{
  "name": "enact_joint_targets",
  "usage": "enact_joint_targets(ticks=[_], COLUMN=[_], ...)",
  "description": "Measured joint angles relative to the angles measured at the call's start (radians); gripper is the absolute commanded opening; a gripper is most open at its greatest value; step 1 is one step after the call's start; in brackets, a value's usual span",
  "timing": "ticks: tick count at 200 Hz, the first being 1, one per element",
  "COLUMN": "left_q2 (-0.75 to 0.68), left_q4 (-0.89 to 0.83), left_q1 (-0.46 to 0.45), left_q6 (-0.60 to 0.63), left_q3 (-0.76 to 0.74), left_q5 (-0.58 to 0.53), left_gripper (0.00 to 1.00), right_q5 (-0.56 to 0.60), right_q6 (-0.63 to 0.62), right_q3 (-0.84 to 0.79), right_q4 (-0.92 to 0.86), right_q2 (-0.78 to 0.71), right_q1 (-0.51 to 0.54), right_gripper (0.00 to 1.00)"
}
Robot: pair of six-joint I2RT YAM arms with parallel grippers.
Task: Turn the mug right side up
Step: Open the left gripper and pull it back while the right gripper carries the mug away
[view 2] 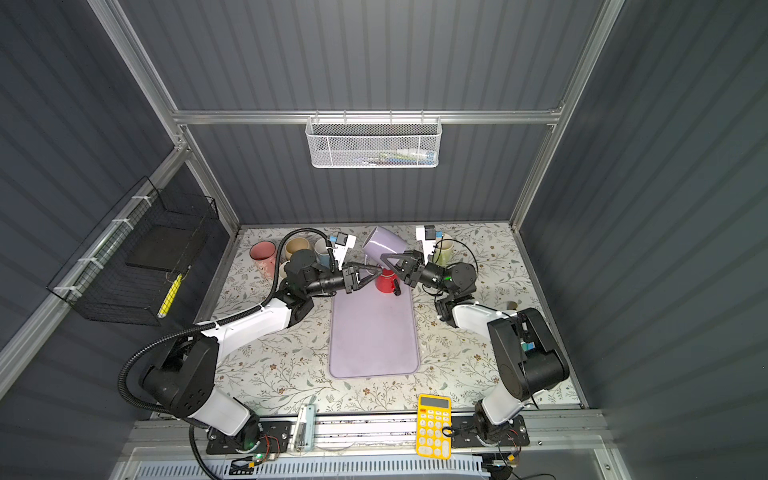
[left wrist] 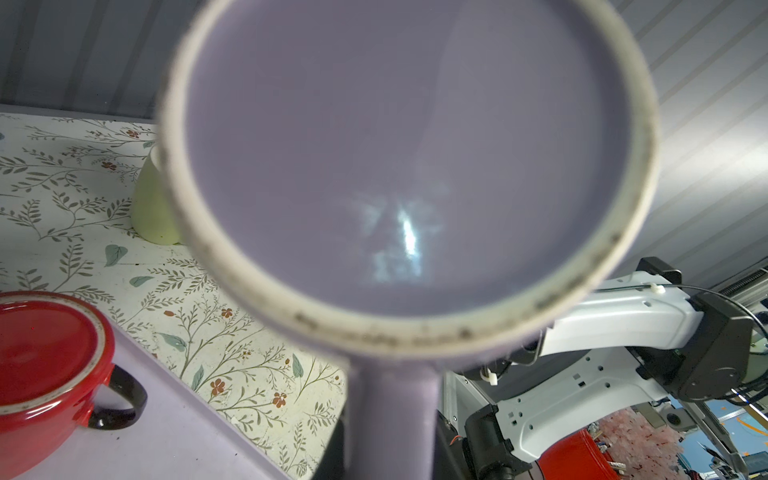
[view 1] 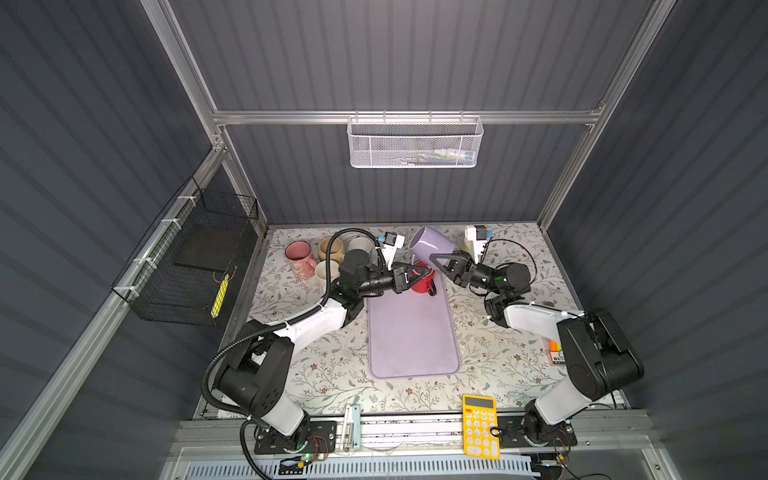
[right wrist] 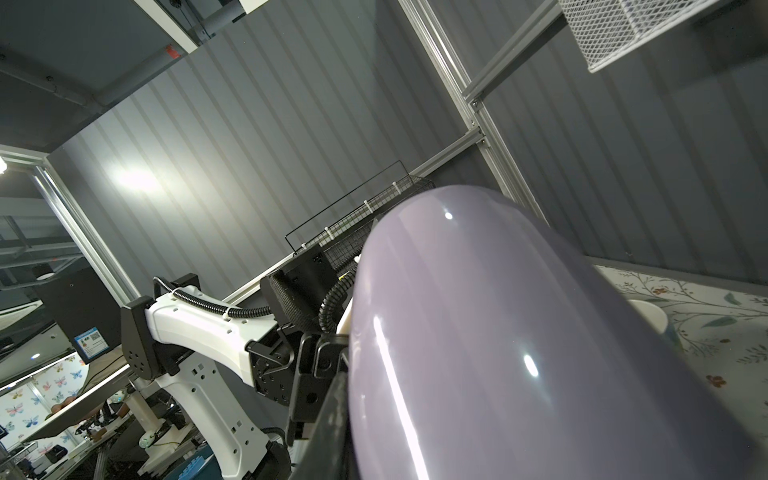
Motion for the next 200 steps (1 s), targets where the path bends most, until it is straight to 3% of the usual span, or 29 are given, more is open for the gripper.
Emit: enact_joint_targets(ticks=[40,55,151,200], left_q2=[0.0,0.0,-0.062,-0.151], left_q4=[-0.005,-0.016,-0.168,-0.225], left_q1=[0.0,-0.005,0.022,0.056], left_q6=[0.029,0.055,0.169,0.233], left_q3=[0.0,0.0,-0.003,-0.003], left_q5=[-0.006,-0.026,-0.119,-0.144], left_gripper=[0.38,0.44,0.55,0.56], right_q5=[0.008,0.011,0.011,0.011], right_q6=[0.011,0.02,0.04,-0.017], right_q3=[0.005,0.005,-0.031,-0.057], right_q4=[-0.006,-0.015,-0.043,-0.264], right_q2=[0.003,0.015,0.051,0.011], right_q1=[0.001,0.0,-0.034,-0.067], right_gripper=[0.0,0.0,0.0,0.0])
